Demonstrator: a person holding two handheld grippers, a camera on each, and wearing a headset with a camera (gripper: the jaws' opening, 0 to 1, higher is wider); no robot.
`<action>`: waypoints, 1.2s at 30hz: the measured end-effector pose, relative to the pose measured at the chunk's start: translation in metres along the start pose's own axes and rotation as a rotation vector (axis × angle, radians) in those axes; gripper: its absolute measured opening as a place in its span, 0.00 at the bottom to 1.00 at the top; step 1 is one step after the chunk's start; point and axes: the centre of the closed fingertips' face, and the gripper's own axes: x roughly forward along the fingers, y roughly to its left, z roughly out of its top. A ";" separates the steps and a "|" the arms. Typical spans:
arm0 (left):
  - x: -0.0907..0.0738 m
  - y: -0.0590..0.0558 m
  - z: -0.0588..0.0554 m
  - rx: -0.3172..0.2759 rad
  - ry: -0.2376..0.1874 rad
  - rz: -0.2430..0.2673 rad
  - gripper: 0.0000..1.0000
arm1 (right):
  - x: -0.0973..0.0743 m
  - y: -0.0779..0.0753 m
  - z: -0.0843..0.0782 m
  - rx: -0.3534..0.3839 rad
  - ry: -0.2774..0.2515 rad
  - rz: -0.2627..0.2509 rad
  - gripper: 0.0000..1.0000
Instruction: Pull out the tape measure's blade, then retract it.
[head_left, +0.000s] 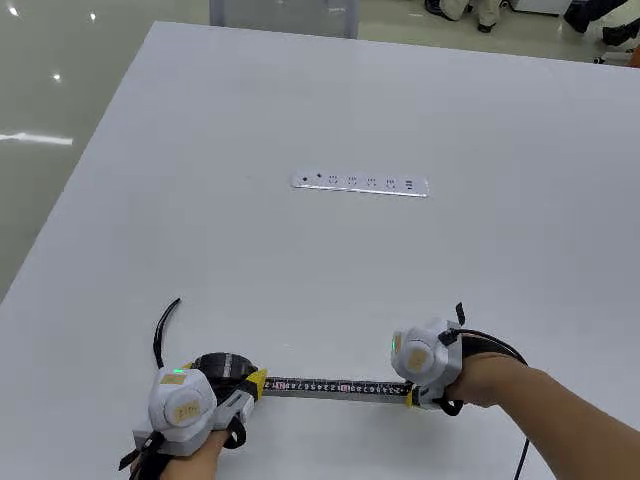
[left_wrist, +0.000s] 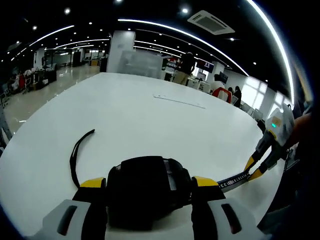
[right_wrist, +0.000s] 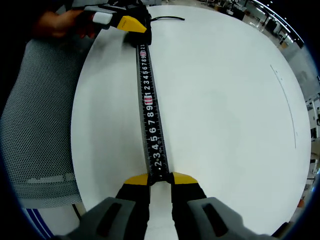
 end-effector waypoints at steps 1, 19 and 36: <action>0.000 -0.001 0.000 0.003 0.002 0.002 0.65 | 0.000 0.000 0.000 0.001 -0.002 0.001 0.14; 0.000 -0.001 -0.004 0.111 0.039 0.004 0.62 | -0.002 0.001 0.000 0.013 -0.036 -0.002 0.14; -0.001 0.000 -0.005 0.102 0.042 -0.036 0.62 | -0.003 0.008 0.002 0.011 -0.087 0.026 0.14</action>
